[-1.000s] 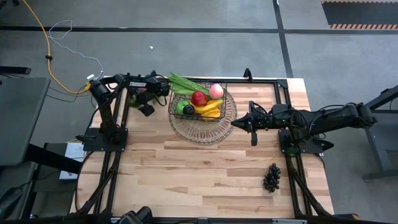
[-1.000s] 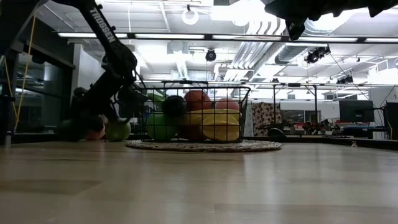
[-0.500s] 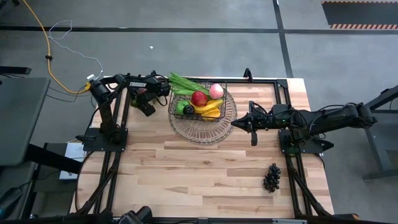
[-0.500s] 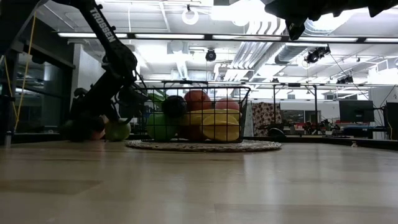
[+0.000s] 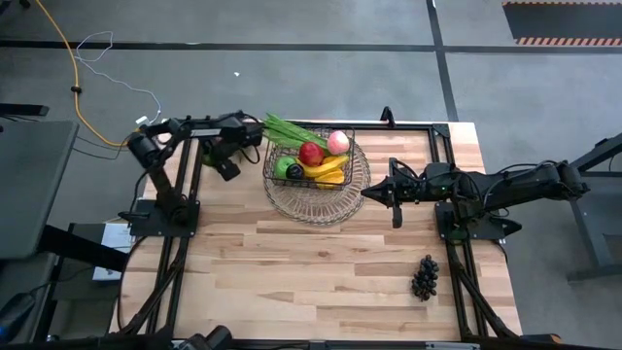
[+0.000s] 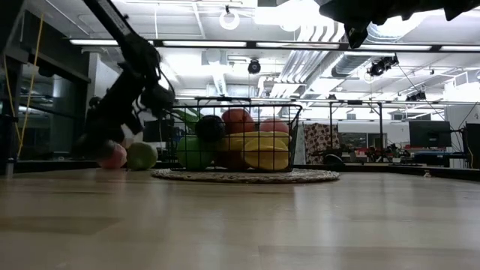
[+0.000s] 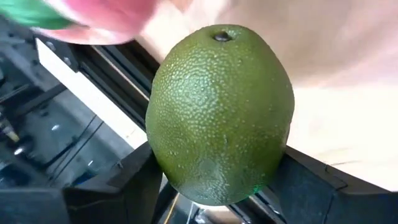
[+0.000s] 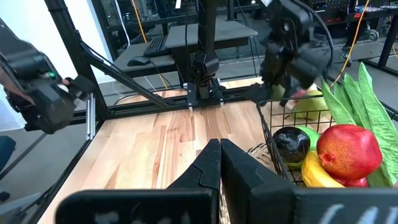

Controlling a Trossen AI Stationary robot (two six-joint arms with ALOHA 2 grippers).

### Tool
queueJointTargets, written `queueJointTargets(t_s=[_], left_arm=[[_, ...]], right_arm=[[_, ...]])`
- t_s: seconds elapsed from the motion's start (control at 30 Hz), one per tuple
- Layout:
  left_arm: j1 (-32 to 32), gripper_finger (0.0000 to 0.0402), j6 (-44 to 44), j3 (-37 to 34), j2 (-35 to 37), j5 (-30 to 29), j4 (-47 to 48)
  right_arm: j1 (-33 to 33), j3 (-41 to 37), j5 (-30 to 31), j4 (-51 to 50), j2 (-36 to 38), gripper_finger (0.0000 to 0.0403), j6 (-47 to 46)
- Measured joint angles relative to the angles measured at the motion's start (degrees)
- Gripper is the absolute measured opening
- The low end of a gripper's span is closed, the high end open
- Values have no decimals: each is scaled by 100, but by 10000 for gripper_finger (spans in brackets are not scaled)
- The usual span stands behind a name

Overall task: Build produce basket
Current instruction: Put the lime into the black wire basket

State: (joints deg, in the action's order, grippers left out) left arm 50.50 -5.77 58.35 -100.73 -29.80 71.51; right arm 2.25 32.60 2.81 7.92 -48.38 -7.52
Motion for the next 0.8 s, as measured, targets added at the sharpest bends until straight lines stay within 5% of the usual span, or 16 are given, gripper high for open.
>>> queueJointTargets(t_s=[0.47,0.67,0.8], left_arm=[[-138,246,-482,-13,2922,1362,-829],[-724,246,-1065,-301,4273,2607,-2462],[-1474,246,-1452,-806,5041,2801,-4021]], right_arm=[[1,0,2,0,2,0,-14],[1,0,2,0,1,0,-113],[1,0,2,0,0,0,-149]])
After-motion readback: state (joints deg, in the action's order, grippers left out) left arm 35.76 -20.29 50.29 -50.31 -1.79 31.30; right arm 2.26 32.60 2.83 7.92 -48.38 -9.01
